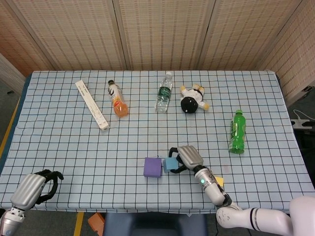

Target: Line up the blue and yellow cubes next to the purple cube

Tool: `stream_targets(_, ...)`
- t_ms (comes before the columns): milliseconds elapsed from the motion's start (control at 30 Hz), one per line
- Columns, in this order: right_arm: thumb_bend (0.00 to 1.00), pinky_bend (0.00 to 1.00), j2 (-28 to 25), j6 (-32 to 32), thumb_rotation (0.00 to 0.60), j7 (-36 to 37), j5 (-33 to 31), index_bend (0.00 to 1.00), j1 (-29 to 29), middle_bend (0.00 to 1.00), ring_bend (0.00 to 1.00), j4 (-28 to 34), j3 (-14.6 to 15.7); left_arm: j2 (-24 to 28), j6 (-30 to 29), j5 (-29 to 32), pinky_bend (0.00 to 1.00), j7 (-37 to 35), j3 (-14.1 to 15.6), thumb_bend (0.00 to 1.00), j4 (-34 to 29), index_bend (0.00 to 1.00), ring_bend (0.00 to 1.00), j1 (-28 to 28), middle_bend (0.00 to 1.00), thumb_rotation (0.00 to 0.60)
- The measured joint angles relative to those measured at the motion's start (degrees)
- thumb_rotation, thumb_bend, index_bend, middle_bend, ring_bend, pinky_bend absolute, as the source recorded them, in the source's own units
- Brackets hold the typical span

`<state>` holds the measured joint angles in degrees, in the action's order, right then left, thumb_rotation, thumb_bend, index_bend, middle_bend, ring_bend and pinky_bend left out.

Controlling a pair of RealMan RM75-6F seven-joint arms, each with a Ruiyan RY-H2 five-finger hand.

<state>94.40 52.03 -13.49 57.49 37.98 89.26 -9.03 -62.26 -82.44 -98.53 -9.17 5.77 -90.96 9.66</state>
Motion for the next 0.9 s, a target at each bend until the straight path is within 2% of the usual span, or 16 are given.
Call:
stream_targets(367, 0.07, 1.00, 0.3, 1.3, 0.600, -2.8, -2.0, 0.58, 0.0, 0.97, 0.88, 2.1, 0.9, 0.0, -0.3, -0.4, 0.61, 0.2, 0.1, 0.57, -0.1, 0.46, 0.43, -0.1, 0.57, 0.600)
stream_targets(767, 0.07, 1.00, 2.8, 0.1, 0.600, -0.8, -1.5, 0.58, 0.5, 0.97, 0.88, -1.0, 0.8, 0.1, -0.3, -0.6, 0.61, 0.0, 0.3, 0.57, -0.2, 0.46, 0.43, 0.0, 0.57, 0.600)
stream_targets(900, 0.07, 1.00, 3.5, -0.3, 0.600, 0.2, -0.6, 0.52, 0.6, 0.97, 0.88, -2.3, 0.8, 0.1, -0.2, -0.6, 0.61, -0.2, 0.2, 0.58, -0.1, 0.46, 0.43, 0.1, 0.57, 0.600)
